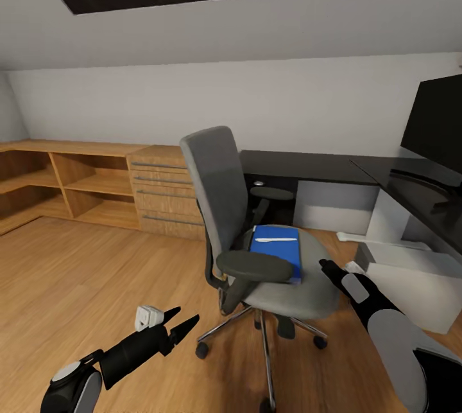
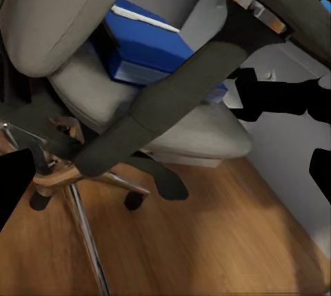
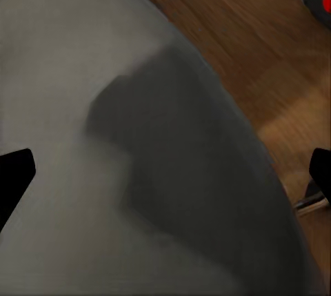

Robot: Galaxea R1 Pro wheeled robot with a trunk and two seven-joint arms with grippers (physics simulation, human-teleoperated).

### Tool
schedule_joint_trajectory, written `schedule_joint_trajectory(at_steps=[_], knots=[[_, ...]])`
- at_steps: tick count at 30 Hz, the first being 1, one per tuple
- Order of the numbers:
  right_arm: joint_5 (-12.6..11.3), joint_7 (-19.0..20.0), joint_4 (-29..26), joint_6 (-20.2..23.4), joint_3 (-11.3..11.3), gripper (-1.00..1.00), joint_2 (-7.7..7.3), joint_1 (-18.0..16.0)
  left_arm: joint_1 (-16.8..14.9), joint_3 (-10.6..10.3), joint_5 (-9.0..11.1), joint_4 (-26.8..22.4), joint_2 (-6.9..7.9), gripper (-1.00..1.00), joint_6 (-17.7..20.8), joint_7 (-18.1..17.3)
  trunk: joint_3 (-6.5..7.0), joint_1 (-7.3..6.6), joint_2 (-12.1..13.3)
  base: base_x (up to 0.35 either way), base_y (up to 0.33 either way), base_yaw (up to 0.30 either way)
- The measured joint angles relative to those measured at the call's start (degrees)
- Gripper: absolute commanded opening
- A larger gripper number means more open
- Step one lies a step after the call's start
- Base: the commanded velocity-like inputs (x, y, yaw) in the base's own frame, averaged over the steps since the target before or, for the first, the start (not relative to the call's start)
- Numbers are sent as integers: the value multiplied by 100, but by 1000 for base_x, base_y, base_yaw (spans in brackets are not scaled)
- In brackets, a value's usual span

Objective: In the bedroom, organize the workspace by keeping the computer under the desk, ensuring the monitor is on the desk, placing the keyboard on the desk next to the monitor, placing the mouse on the desk next to the keyboard, moving the folder from the swivel chair onto the desk next to the mouse, stacking the notebook on top of the folder with the pen on top of the notebook, and positioning the swivel chair next to the desk.

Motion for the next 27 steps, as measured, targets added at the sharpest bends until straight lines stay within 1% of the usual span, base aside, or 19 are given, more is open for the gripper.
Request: schedule_joint_trajectory(at_steps=[5,9,10,12,13,16,19,21,27], knots=[[6,-1,-21,1,-3,100,-34,1,-1,-15,0,2,0,100,0,5,15,0,0,0,0,-101],[7,-4,-25,-18,-4,100,-41,1,-1,-28,-2,5,-4,100,0,15,35,0,0,0,0,-213],[7,-2,-20,-28,-4,100,-40,1,-1,-32,-54,9,-8,100,-1,19,38,0,0,0,0,-262],[7,-1,-15,-35,-4,100,-37,1,-1,-45,-221,42,-21,100,-1,21,43,0,0,0,0,-270],[7,-1,-14,-38,-4,100,-39,1,-1,-64,-368,76,-26,100,-2,21,45,0,0,0,0,-276],[10,0,-12,-41,-5,100,-41,1,-1,-98,-580,121,-32,100,-20,14,47,0,0,0,0,-280],[13,0,-11,-42,-5,100,-42,1,-1,-108,-670,139,-34,100,-34,8,48,0,0,0,0,-281],[14,0,-11,-43,-5,100,-42,1,-1,-111,-690,143,-34,100,-38,4,49,0,0,0,0,-226],[14,0,-10,-44,-5,100,-42,0,0,-114,-716,149,-27,100,-44,0,49,0,0,0,0,-87]])
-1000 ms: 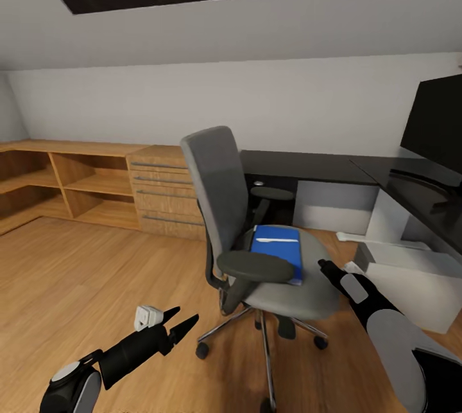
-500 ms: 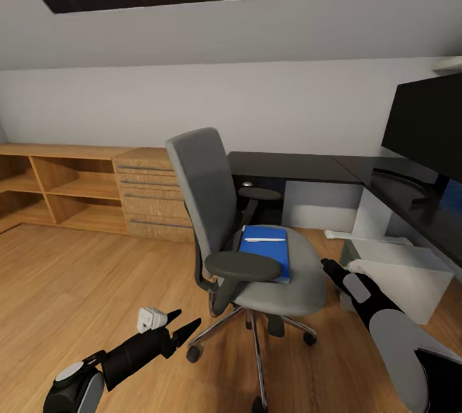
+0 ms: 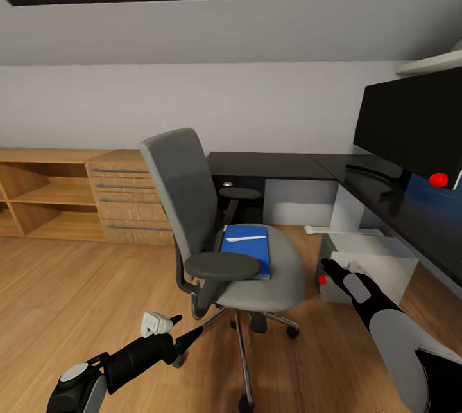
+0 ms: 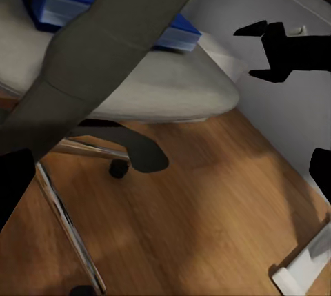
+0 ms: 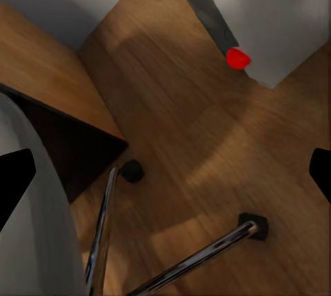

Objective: In the bedroom, organize the workspace by keeping the computer under the desk, ensuring the monitor is on the desk, placing the keyboard on the desk next to the monitor, placing the mouse on the desk next to the keyboard, moving the folder from the swivel chair onto the desk next to the mouse, stacking the notebook on top of the folder with the pen on top of the notebook, and positioning the swivel chair next to the desk.

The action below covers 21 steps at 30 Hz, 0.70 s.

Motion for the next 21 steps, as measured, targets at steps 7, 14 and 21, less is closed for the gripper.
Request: schedule_joint_trajectory(at_steps=[7,14,21], knots=[[1,8,0,-15,0,100,0,0,0,0,-7,1,1,100,-1,5,0,-1,0,41,0,-16],[32,40,33,-18,32,100,33,9,0,31,-44,33,-33,100,-30,21,0,1,2,188,0,-1],[81,61,2,-2,49,100,256,18,1,113,-32,61,-250,100,-32,36,0,0,0,0,0,0]])
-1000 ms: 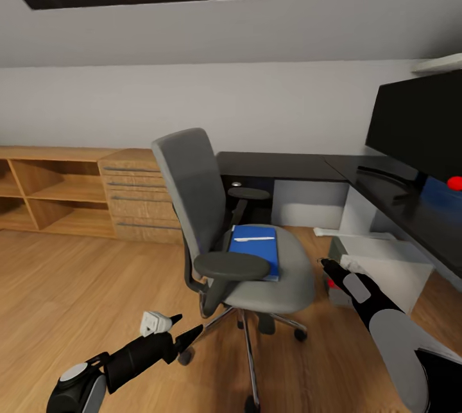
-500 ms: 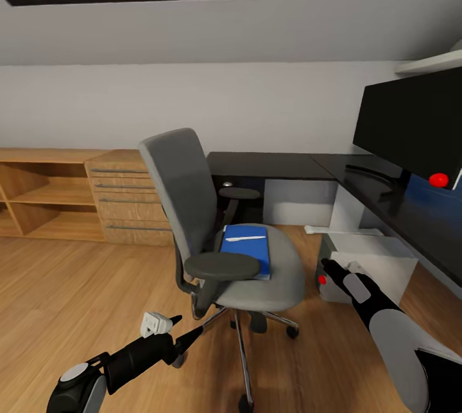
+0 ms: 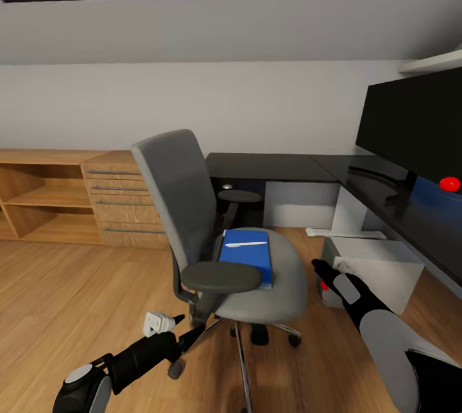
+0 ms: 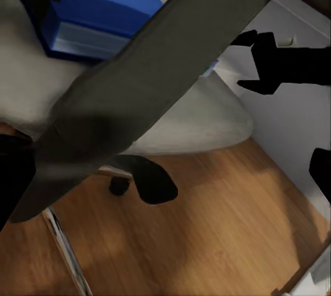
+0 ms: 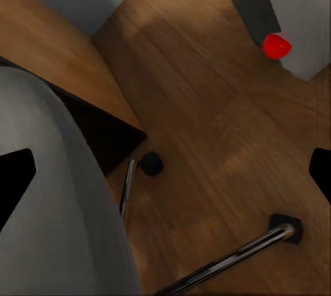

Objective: In the bedroom, organize the workspace by keeping the computer under the desk, ensuring the monitor is on the desk, placing the keyboard on the desk next to the monitor, placing the mouse on the desk next to the keyboard, moving the folder from the swivel chair onto the desk next to the mouse, stacking the notebook on top of the folder with the pen on top of the notebook, and positioning the swivel chair next to the desk.

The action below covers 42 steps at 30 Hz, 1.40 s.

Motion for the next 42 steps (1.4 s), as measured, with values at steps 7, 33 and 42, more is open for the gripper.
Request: schedule_joint_trajectory(at_steps=[7,33,42], knots=[[2,14,-38,1,-4,100,6,7,0,-39,-1,3,-21,100,3,5,0,0,0,0,0,0],[-17,346,-12,305,-5,100,-392,14,0,-50,-2,2,-25,100,4,4,0,0,0,0,0,0],[-78,573,-16,900,-8,100,-636,16,1,-50,-1,2,-25,100,4,-1,0,0,0,0,0,0]])
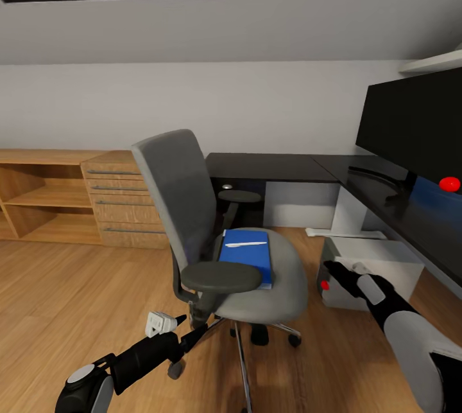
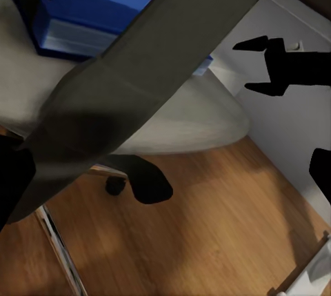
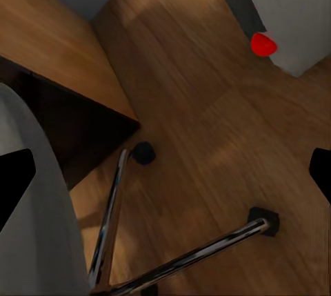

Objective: In the bedroom, organize the workspace by keeping the computer under the desk, ensuring the monitor is on the desk, placing the keyboard on the desk next to the monitor, placing the mouse on the desk next to the keyboard, moving the folder from the swivel chair onto the desk next to the mouse, stacking the notebook on top of the folder with the pen on top of the notebook, and positioning the swivel chair next to the desk.

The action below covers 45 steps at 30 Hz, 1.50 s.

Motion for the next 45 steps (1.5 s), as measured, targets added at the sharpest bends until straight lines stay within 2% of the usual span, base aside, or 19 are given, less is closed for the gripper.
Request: schedule_joint_trajectory(at_steps=[9,11,21,31,32,39,45], knots=[[-17,18,-6,270,-1,100,-31,-1,-1,0,0,0,0,100,0,-1,0,0,0,0,0,0],[-37,117,-6,453,5,100,-34,2,-1,0,0,-1,0,100,0,1,0,0,0,0,0,0],[-58,406,14,764,14,100,-35,2,-1,-18,0,-1,0,100,-2,-1,0,0,0,0,0,0],[-63,738,12,1039,14,100,-47,1,-1,-208,12,-1,17,100,8,-20,0,0,0,0,0,0],[-63,856,12,1058,13,100,-82,-1,-1,-230,17,-1,27,100,13,-98,0,0,0,0,0,0],[-62,972,8,1068,13,100,-118,1,-1,-245,13,-3,63,100,49,-564,0,0,0,0,0,0],[-61,1030,4,1072,8,100,-126,0,-1,-256,12,-4,178,100,67,-786,0,0,0,0,0,0]])
